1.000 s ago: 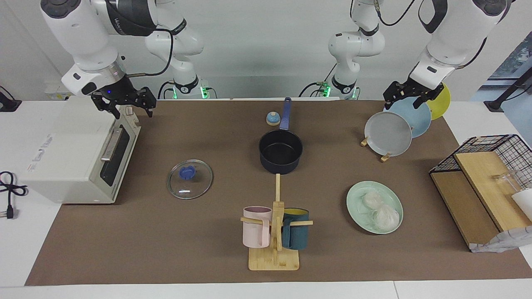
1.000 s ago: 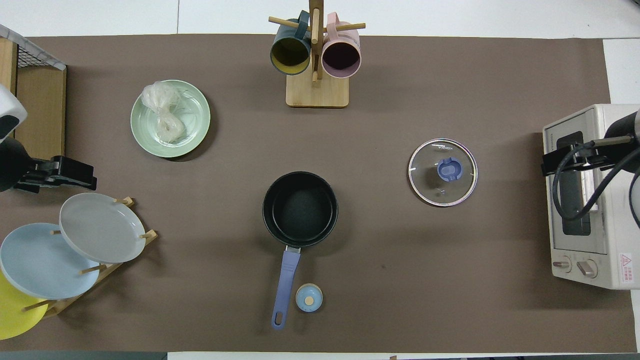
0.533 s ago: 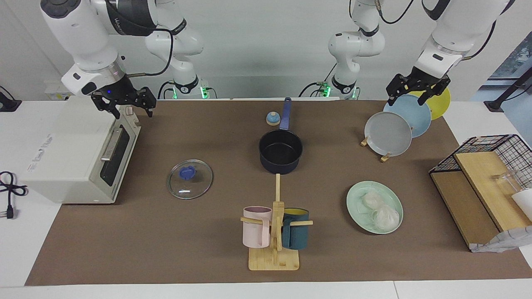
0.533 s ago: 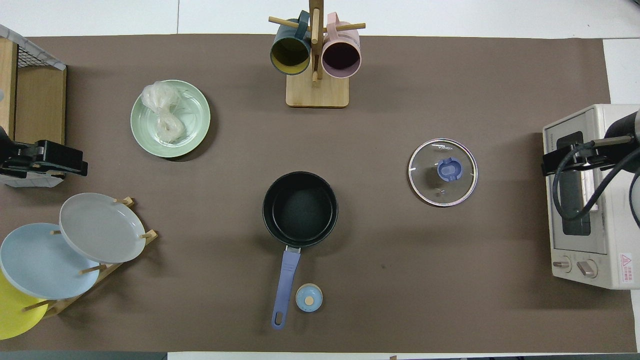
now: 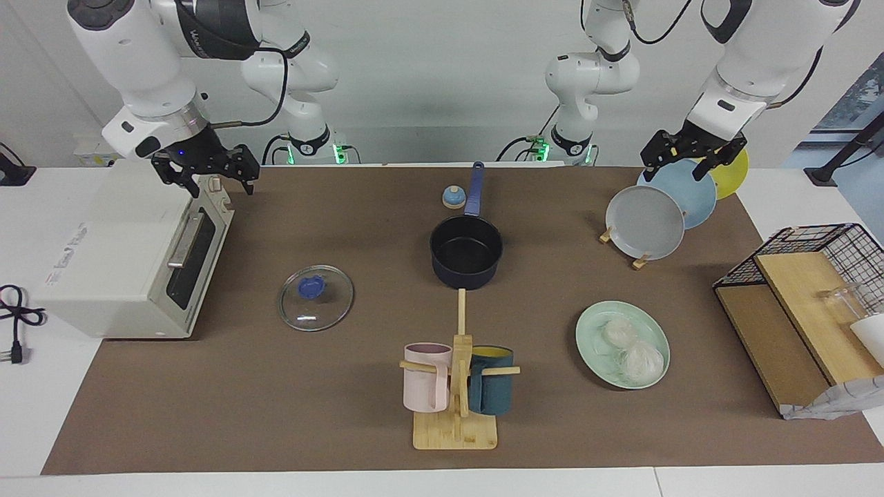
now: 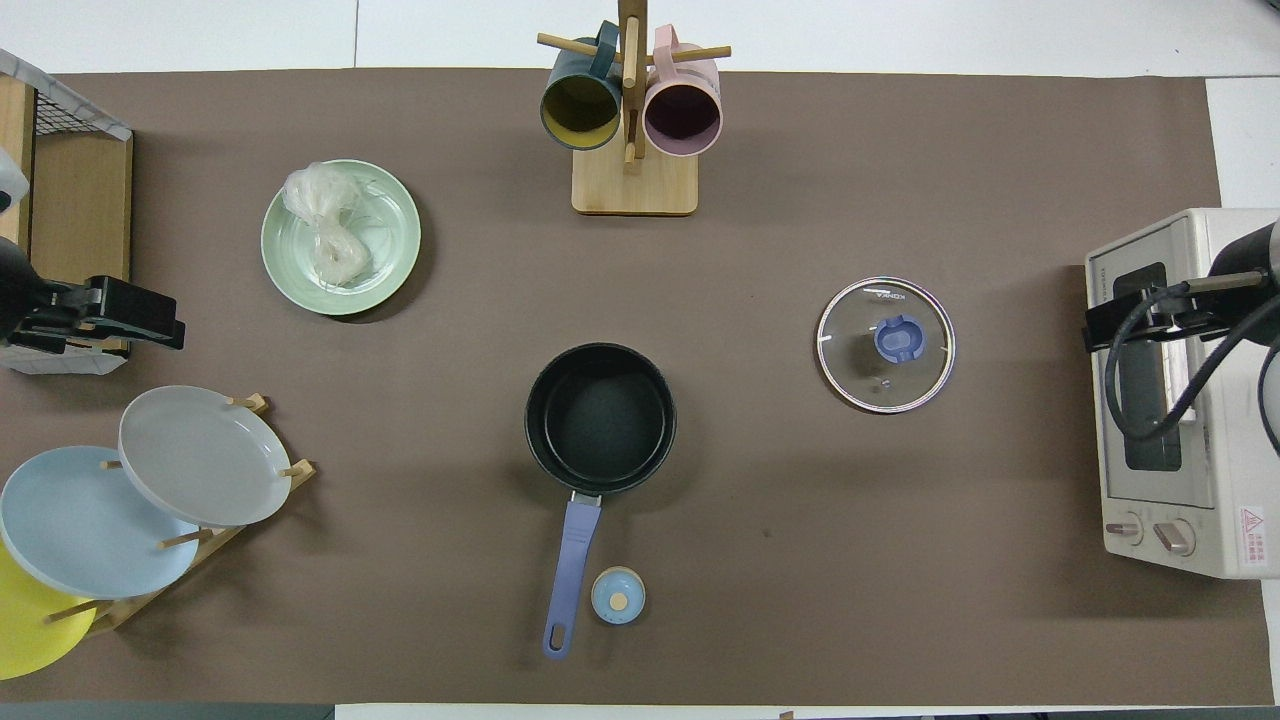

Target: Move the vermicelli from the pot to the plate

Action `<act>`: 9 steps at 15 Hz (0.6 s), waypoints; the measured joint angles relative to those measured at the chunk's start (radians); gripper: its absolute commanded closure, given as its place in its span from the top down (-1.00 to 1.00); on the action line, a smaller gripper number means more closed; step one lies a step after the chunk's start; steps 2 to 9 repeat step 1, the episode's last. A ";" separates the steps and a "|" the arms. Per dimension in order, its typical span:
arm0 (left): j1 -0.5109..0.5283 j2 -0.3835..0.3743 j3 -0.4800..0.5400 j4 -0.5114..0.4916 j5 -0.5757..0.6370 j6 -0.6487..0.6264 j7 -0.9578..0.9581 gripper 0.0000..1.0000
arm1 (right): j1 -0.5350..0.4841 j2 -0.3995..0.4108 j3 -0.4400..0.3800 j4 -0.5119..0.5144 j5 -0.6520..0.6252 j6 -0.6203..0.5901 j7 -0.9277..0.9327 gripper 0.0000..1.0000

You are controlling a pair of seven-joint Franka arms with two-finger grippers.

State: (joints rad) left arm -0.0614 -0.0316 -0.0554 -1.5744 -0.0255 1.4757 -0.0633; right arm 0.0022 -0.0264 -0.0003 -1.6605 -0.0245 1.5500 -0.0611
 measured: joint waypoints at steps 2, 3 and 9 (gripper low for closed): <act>0.000 0.000 0.000 0.000 0.000 0.000 0.000 1.00 | 0.000 0.000 0.000 0.000 0.000 0.000 0.000 1.00; 0.000 0.000 0.000 0.000 0.000 0.000 0.000 1.00 | 0.000 0.000 0.000 0.000 0.000 0.000 0.000 1.00; 0.000 0.000 0.000 0.000 0.000 0.000 0.000 1.00 | 0.000 0.000 0.000 0.000 0.000 0.000 0.000 1.00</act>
